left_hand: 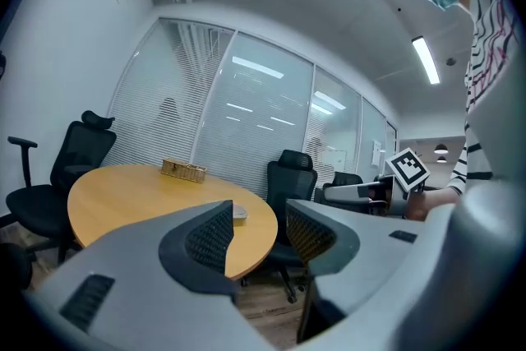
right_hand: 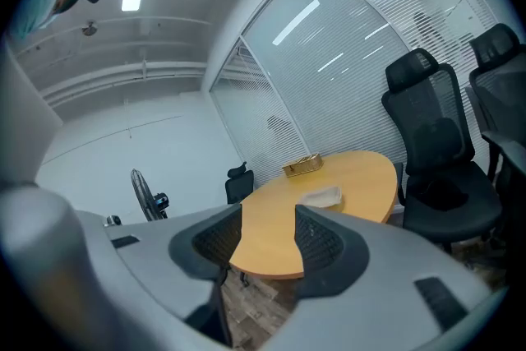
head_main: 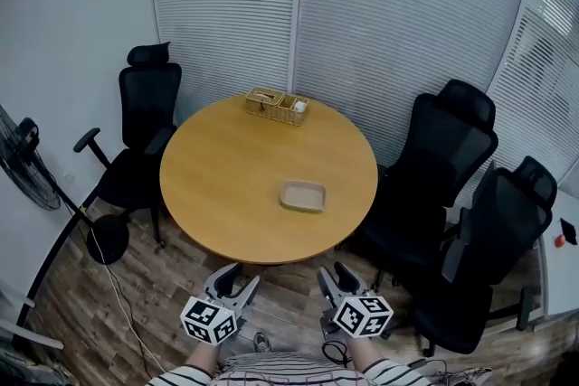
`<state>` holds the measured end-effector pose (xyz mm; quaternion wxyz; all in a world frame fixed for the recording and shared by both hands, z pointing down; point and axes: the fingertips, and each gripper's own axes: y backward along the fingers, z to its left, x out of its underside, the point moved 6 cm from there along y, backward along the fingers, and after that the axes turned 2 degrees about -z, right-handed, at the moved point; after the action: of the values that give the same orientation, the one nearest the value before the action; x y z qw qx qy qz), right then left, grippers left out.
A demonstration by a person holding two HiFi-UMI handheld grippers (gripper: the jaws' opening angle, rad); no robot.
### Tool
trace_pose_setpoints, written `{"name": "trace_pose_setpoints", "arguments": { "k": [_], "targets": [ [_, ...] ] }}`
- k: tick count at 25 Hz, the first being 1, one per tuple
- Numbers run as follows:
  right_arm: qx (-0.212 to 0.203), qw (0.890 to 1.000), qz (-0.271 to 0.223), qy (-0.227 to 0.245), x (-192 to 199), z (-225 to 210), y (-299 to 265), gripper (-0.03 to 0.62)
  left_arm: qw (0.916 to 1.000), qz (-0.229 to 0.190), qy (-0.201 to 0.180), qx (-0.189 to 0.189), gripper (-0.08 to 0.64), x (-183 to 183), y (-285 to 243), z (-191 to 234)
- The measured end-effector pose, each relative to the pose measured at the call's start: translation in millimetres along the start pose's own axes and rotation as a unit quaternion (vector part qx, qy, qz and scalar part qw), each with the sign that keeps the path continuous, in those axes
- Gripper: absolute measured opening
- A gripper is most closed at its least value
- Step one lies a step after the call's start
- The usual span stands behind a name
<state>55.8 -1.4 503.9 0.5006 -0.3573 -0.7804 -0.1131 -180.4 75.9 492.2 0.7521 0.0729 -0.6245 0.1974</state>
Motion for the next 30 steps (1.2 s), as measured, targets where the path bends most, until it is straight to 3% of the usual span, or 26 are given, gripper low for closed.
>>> {"name": "trace_pose_setpoints", "arguments": {
  "k": [11, 19, 30],
  "targets": [
    [0.051, 0.998, -0.015, -0.015, 4.4, 5.2, -66.4, 0.196, 0.9993, 0.013, -0.011, 0.034, 0.176, -17.6, -30.4, 89.9],
    [0.051, 0.999, -0.017, -0.005, -11.6, -13.4, -102.6, 0.196, 0.9992, 0.009, -0.007, 0.039, 0.176, -21.3, -70.0, 109.3],
    [0.039, 0.999, 0.012, -0.006, -34.8, -64.8, -164.9, 0.196, 0.9998, 0.014, 0.009, 0.013, 0.176, -22.9, -134.9, 136.1]
  ]
}}
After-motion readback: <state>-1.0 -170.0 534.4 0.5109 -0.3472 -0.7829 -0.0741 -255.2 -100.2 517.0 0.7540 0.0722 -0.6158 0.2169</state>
